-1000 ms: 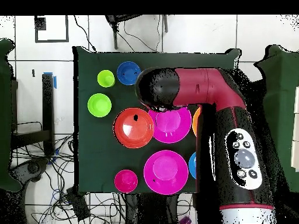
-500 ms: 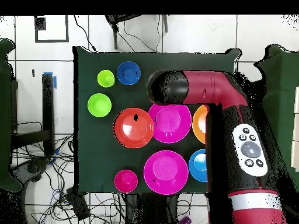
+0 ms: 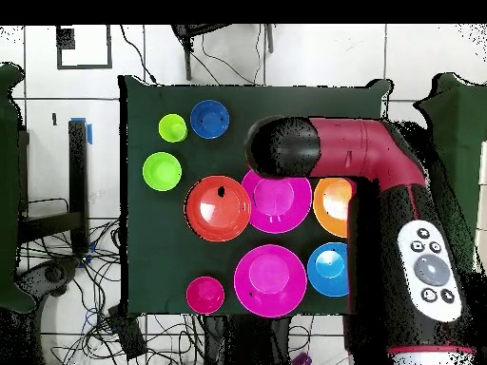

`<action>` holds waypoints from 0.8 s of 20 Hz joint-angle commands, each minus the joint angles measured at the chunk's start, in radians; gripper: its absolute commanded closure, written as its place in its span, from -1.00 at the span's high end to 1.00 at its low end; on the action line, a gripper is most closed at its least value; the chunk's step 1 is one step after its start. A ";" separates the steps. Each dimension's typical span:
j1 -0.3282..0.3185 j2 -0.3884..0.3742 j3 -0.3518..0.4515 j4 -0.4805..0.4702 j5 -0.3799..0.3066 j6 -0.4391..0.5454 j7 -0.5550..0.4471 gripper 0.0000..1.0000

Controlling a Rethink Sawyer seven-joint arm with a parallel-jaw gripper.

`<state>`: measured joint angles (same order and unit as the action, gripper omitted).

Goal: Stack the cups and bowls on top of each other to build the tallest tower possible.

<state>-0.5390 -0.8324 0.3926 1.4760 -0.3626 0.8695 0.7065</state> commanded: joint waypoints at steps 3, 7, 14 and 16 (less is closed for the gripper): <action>-0.048 -0.046 0.089 0.175 -0.019 -0.057 -0.076 1.00; -0.057 -0.049 0.096 0.172 -0.041 -0.052 -0.083 1.00; -0.080 0.048 0.113 0.138 -0.092 -0.120 -0.071 1.00; -0.074 0.066 0.107 0.126 -0.111 -0.139 -0.056 1.00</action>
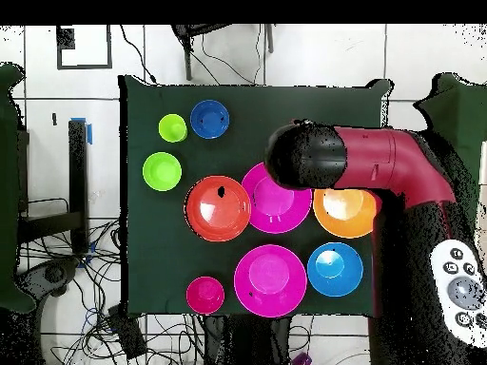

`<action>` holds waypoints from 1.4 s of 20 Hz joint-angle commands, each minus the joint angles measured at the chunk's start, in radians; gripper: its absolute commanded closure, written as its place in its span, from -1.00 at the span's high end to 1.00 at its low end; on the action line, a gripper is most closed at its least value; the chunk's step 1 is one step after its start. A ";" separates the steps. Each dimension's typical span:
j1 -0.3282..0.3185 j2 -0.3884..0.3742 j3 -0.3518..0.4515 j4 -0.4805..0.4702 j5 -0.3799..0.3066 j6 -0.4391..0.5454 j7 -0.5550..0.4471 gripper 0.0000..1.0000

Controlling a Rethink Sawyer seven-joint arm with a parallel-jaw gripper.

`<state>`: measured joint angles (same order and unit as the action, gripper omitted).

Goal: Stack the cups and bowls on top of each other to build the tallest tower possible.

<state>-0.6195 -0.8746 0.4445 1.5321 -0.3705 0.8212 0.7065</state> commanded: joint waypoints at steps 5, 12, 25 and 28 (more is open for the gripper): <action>0.021 0.109 0.036 0.061 -0.125 -0.096 -0.032 1.00; 0.050 0.049 0.002 0.061 -0.150 -0.050 0.002 1.00; 0.036 0.107 0.011 0.007 -0.171 -0.042 -0.016 1.00; 0.031 0.107 0.024 -0.022 -0.151 0.006 -0.041 1.00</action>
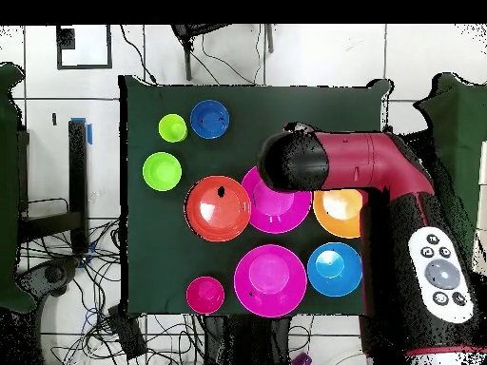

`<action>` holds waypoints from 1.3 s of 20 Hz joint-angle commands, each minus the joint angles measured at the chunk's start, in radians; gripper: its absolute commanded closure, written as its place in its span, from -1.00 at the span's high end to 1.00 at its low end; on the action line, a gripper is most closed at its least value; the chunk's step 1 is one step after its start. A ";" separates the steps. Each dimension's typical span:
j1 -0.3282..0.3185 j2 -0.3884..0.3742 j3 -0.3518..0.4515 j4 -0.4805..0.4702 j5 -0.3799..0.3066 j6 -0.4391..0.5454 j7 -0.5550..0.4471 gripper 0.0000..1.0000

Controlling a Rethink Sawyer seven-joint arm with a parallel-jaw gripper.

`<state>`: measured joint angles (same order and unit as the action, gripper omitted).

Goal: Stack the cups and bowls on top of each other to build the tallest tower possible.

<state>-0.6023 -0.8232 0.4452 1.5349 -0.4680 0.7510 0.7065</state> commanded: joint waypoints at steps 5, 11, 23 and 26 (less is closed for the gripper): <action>0.021 0.045 0.027 -0.037 -0.044 0.108 -0.048 1.00; 0.018 0.045 0.018 0.010 -0.059 0.045 -0.023 1.00; 0.105 0.040 -0.053 0.008 -0.033 0.090 0.140 1.00; 0.132 0.070 -0.074 -0.049 -0.034 0.110 0.160 1.00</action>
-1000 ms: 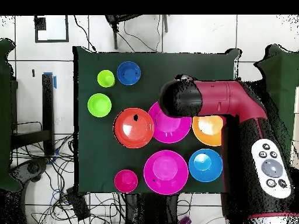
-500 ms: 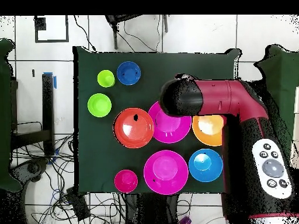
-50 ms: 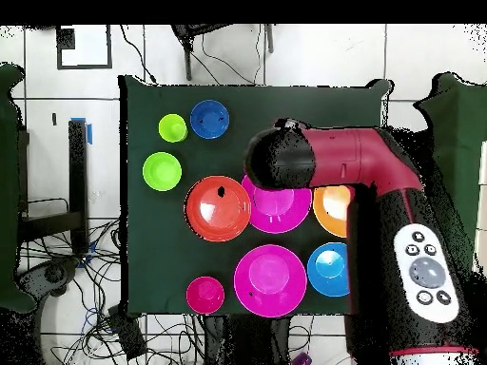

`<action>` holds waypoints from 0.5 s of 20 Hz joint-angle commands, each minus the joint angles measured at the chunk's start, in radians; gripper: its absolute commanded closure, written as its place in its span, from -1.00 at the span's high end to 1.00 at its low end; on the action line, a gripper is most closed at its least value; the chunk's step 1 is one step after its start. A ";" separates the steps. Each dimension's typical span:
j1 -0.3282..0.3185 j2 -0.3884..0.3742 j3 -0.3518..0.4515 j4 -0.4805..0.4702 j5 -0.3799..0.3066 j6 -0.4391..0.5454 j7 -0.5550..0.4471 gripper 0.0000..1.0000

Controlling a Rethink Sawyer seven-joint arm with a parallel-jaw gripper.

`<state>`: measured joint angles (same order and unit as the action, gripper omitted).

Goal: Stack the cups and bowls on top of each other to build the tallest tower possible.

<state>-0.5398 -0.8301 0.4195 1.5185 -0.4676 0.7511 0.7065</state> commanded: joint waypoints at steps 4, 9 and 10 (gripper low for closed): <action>0.098 0.080 -0.063 -0.076 -0.015 0.151 0.165 1.00; 0.122 0.084 -0.090 -0.083 -0.020 0.121 0.166 1.00; 0.124 0.085 -0.092 -0.080 -0.017 0.117 0.164 1.00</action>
<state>-0.4443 -0.8006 0.3781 1.4681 -0.4624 0.7539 0.7065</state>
